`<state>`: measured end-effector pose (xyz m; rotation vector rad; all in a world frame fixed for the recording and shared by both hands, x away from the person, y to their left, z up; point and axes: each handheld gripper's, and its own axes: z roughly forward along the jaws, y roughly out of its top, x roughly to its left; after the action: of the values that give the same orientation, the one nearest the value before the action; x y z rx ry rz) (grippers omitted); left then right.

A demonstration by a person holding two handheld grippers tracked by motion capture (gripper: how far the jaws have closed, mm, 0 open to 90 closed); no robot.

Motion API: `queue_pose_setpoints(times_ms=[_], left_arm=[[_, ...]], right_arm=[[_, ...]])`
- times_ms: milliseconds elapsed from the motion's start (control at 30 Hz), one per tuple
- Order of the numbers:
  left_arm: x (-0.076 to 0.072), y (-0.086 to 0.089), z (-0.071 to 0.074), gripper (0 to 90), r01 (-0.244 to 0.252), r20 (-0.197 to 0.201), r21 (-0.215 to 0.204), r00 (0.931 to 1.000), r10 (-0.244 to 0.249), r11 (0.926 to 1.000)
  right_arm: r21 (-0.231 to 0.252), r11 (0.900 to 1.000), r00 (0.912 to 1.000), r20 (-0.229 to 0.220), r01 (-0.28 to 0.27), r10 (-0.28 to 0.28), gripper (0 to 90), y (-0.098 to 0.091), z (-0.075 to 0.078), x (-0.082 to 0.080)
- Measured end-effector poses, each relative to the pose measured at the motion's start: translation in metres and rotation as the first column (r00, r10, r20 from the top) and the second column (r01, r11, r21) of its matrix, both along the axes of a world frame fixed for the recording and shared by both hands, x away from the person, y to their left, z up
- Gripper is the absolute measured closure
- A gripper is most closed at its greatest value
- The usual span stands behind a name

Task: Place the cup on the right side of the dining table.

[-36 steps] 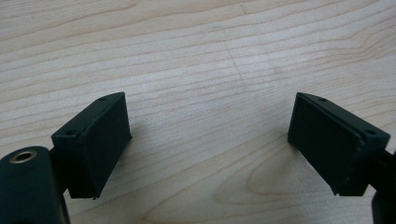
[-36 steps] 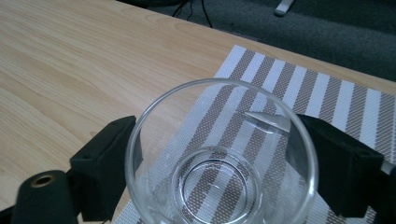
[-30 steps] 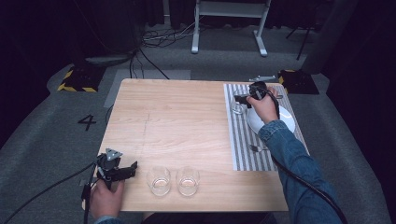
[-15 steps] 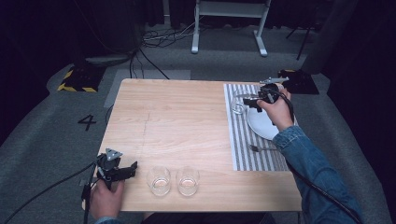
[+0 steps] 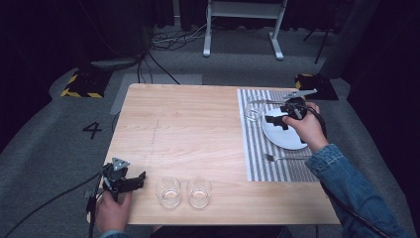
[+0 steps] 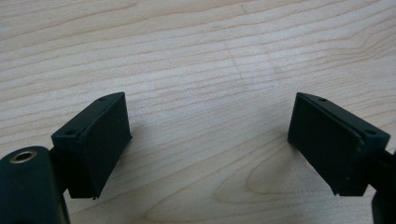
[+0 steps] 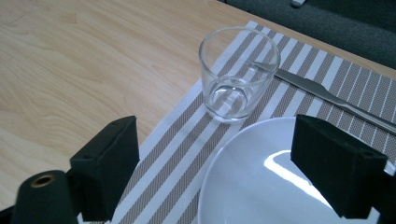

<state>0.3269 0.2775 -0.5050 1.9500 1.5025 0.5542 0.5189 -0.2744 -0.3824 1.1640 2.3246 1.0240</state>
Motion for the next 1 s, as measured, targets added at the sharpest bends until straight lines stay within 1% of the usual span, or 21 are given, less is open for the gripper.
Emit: queue_pose_setpoints(times_ms=[100,267,400,533,733,833,900,933,1000], left_arm=[[0.000,0.000,0.000,13.2,0.000,0.000,0.000,1.0000,0.000,1.0000],[0.000,0.000,0.000,13.3,0.000,0.000,0.000,1.0000,0.000,1.0000],[0.000,0.000,0.000,13.3,-0.001,0.002,-0.001,1.0000,0.001,1.0000],[0.000,0.000,0.000,13.3,0.001,0.000,0.000,1.0000,-0.001,1.0000],[0.000,0.000,0.000,13.2,0.000,0.002,0.000,1.0000,0.000,1.0000],[0.000,0.000,0.000,13.2,0.000,0.002,-0.001,1.0000,0.000,1.0000],[0.000,0.000,0.000,13.3,0.000,0.002,-0.001,1.0000,0.000,1.0000],[0.000,0.000,0.000,13.2,0.000,0.002,-0.001,1.0000,0.000,1.0000],[0.000,0.000,0.000,13.1,0.002,0.000,-0.001,1.0000,-0.002,1.0000]], right_arm=[[-0.010,0.9998,0.9998,-0.013,-0.015,0.015,15.8,-0.004,0.002,-0.009],[-0.021,0.9992,0.9994,-0.012,-0.034,0.033,15.8,-0.014,0.005,-0.023],[-0.013,0.9991,0.9988,-0.027,-0.040,0.040,15.8,-0.024,0.008,-0.037],[-0.017,0.9984,0.9980,-0.033,-0.055,0.054,15.8,-0.036,0.011,-0.050],[-0.013,0.9983,0.9982,-0.023,-0.056,0.056,15.8,-0.054,0.016,-0.070],[-0.010,0.9981,0.9978,-0.026,-0.061,0.061,15.9,-0.063,0.017,-0.078],[-0.007,0.9982,0.9980,-0.021,-0.060,0.060,16.0,-0.069,0.019,-0.084],[-0.007,0.9982,0.9980,-0.021,-0.060,0.060,16.0,-0.069,0.019,-0.084],[-0.011,0.9981,0.9981,-0.015,-0.060,0.060,16.0,-0.076,0.021,-0.091]])
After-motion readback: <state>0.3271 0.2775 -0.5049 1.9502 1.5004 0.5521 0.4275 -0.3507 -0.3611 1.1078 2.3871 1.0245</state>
